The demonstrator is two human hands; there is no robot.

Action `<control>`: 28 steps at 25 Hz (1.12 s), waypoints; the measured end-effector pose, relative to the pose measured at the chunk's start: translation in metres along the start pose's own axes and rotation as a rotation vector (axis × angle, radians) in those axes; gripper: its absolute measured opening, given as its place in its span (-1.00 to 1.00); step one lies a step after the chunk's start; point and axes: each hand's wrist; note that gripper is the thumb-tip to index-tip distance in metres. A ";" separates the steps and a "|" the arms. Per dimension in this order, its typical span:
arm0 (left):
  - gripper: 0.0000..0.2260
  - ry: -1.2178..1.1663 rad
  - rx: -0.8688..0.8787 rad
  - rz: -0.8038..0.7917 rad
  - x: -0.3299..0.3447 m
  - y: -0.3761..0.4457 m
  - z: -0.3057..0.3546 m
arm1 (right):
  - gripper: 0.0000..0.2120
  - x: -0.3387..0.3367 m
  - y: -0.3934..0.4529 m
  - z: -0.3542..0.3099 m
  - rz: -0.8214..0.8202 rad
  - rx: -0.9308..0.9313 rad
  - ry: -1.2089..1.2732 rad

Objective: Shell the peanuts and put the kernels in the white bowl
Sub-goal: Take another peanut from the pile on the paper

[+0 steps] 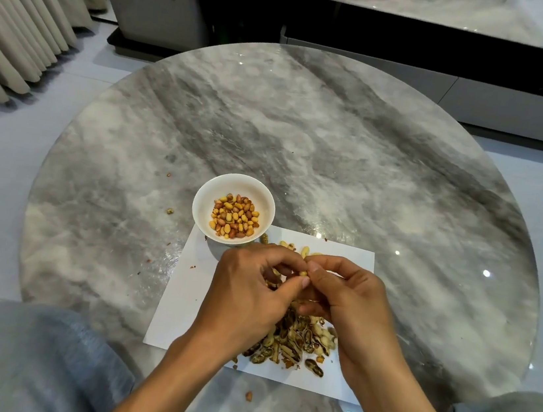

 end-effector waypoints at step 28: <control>-0.85 0.206 -0.094 0.057 -0.020 0.022 -0.007 | -0.96 -0.026 0.073 0.027 -0.084 -0.487 -1.060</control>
Point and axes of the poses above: each hand's wrist, its own y-axis towards the middle knuckle, its own x-axis out of the palm, z = x × y, and after that the axes turned 5 degrees about -x, right-handed
